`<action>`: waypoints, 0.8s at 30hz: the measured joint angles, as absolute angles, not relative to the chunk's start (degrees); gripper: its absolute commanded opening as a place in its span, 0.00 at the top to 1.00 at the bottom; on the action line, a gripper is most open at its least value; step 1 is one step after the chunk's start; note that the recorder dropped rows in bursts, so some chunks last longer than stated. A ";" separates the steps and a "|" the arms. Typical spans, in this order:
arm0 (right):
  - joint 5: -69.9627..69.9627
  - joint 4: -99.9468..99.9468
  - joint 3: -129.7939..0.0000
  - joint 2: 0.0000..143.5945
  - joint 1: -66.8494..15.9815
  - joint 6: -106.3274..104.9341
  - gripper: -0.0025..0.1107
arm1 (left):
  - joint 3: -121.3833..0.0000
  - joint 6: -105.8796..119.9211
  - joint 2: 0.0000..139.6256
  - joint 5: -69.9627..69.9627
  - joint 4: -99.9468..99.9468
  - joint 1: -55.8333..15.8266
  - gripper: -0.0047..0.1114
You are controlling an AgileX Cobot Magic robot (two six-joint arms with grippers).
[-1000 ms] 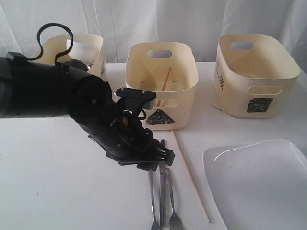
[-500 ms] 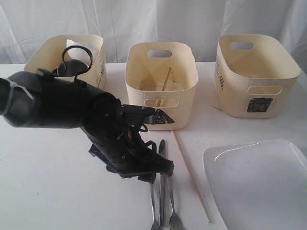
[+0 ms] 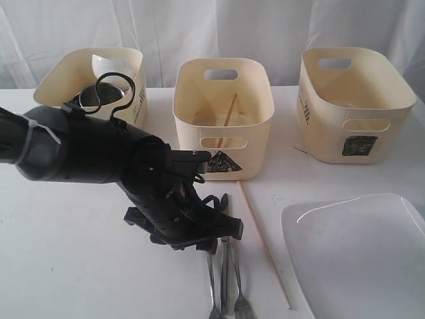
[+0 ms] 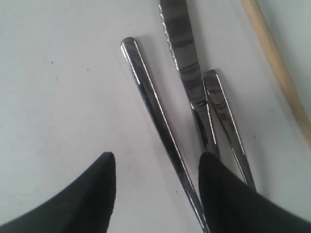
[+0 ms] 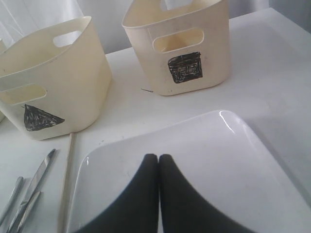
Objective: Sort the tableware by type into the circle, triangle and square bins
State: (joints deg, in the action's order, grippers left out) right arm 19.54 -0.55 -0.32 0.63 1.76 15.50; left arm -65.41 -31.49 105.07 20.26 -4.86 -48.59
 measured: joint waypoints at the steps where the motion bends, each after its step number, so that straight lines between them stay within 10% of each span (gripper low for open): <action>1: 19.54 -0.55 -0.32 0.63 1.76 15.50 0.98 | -65.41 -31.91 105.32 20.17 -4.86 -48.59 0.48; 24: 19.54 -0.31 -0.32 0.63 1.76 16.45 0.98 | -65.85 -34.64 108.35 19.19 -4.86 -48.59 0.48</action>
State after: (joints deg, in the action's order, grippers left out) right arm 19.54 -0.31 -0.32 0.63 1.76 16.45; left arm -65.85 -34.64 108.35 19.19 -4.86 -48.59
